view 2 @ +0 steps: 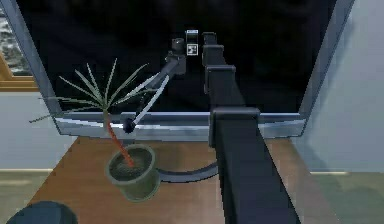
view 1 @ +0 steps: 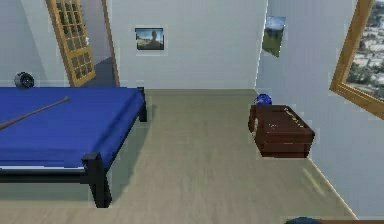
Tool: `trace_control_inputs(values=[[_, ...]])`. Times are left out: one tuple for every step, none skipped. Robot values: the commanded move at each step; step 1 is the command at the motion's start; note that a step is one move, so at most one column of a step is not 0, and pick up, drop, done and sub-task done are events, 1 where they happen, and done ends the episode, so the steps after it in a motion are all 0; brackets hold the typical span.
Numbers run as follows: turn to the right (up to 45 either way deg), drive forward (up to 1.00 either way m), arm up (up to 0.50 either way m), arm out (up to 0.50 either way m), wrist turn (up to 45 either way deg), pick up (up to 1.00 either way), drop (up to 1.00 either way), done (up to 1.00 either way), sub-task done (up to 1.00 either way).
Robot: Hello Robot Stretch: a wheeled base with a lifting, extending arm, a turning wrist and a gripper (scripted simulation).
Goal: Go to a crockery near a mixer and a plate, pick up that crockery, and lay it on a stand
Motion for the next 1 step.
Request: trace_control_inputs(values=[[0.0, 0.0, 0.0, -0.1, 0.0, 0.0, 0.0, 0.0, 0.0]])
